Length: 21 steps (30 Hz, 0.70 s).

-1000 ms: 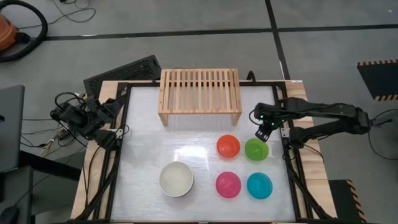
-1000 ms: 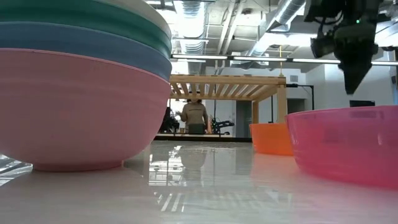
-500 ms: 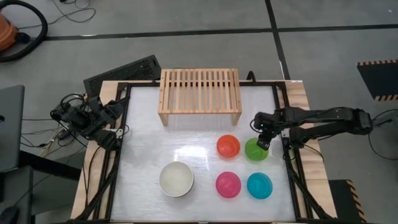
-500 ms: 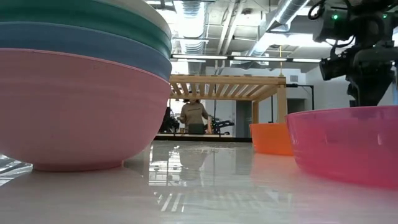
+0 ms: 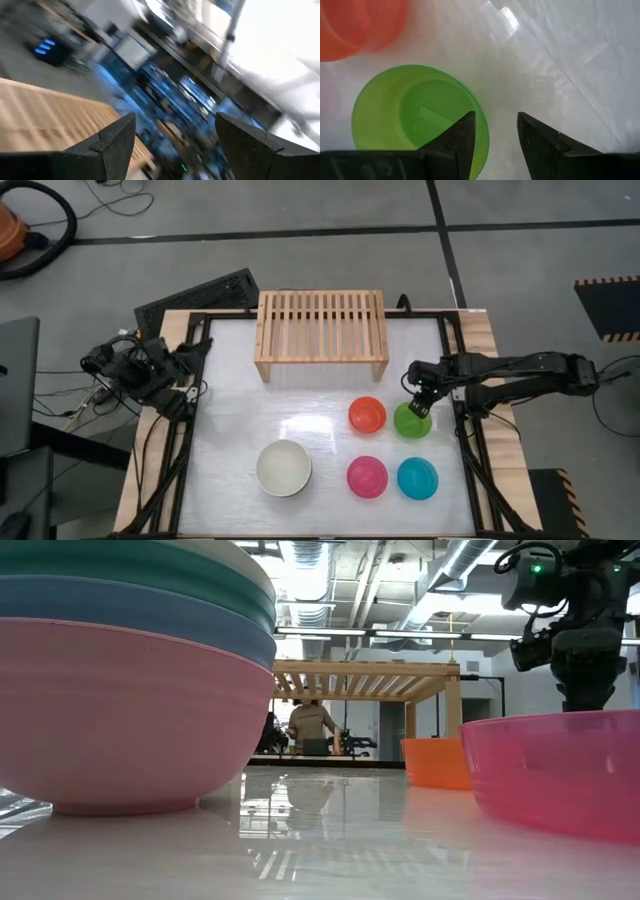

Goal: Place and stack bowls onto a shelf
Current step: Put the large white bowl on the shelf

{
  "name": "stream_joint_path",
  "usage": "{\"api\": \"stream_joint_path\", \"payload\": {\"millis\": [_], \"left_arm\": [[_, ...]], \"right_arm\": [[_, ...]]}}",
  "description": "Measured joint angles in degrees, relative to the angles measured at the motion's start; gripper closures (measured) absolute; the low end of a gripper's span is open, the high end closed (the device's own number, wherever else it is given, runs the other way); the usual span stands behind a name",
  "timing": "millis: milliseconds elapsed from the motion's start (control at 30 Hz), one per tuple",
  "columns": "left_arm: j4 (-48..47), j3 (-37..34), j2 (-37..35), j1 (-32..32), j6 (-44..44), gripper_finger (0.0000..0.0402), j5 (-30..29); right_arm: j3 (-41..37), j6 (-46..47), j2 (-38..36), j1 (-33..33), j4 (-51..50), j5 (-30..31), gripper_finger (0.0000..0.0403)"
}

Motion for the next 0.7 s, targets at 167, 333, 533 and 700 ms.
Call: {"api": "stream_joint_path", "payload": {"millis": [167,333,533,700], "left_arm": [[-9.0,3.1,10.6,0.0,-9.8,0.0145,6.4],[-23.9,12.4,19.5,0.0,-17.2,0.0145,12.7],[-44.7,25.8,21.6,0.0,-22.5,0.0145,12.6],[-52.3,32.1,20.6,0.0,-23.6,0.0145,9.8]], "right_arm": [[0.0,0.0,0.0,0.0,0.3,0.0,0.0232],[2.4,0.1,0.0,0.0,4.1,-1.8,0.0232],[14.5,-1.6,1.9,0.4,10.3,-3.2,0.0232],[27.4,-9.6,10.9,4.4,17.2,-2.8,0.0232]]}}
